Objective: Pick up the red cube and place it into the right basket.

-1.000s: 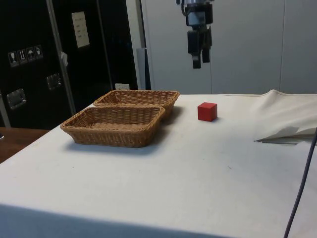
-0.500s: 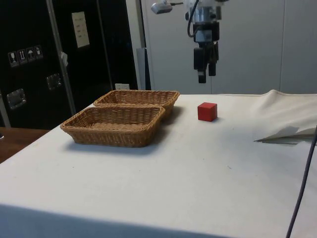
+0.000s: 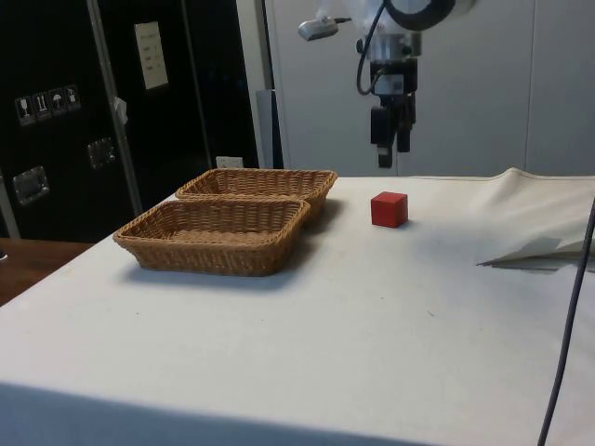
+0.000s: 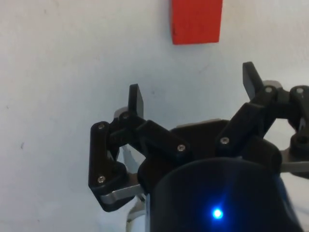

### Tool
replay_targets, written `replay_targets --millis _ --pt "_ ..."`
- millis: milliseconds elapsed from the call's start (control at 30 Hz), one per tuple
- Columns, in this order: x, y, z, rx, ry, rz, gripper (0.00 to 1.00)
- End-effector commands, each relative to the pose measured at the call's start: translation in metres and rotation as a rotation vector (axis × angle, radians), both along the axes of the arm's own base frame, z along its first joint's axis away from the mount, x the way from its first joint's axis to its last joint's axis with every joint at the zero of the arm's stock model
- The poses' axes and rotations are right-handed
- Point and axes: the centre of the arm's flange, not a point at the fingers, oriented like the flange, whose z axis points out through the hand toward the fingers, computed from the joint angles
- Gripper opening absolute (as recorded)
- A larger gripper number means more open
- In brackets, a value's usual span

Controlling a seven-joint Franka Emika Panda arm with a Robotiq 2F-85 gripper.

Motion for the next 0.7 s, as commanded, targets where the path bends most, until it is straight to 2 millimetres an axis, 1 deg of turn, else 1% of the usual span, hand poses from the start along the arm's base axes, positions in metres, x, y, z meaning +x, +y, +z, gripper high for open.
replay_targets --millis 0,167,200,433,533,667 --pt "0.001 0.001 0.000 0.011 -0.011 0.000 1.00" --pt "0.004 -0.002 -0.005 0.000 -0.008 -0.002 1.00" --pt "0.007 0.001 -0.005 0.009 -0.020 0.001 1.00" --pt "0.013 0.002 -0.012 0.014 -0.013 -0.001 1.00" --pt "0.013 -0.001 -0.016 0.016 -0.009 0.001 1.00" --pt "0.012 -0.011 -0.025 0.025 0.002 0.001 1.00"
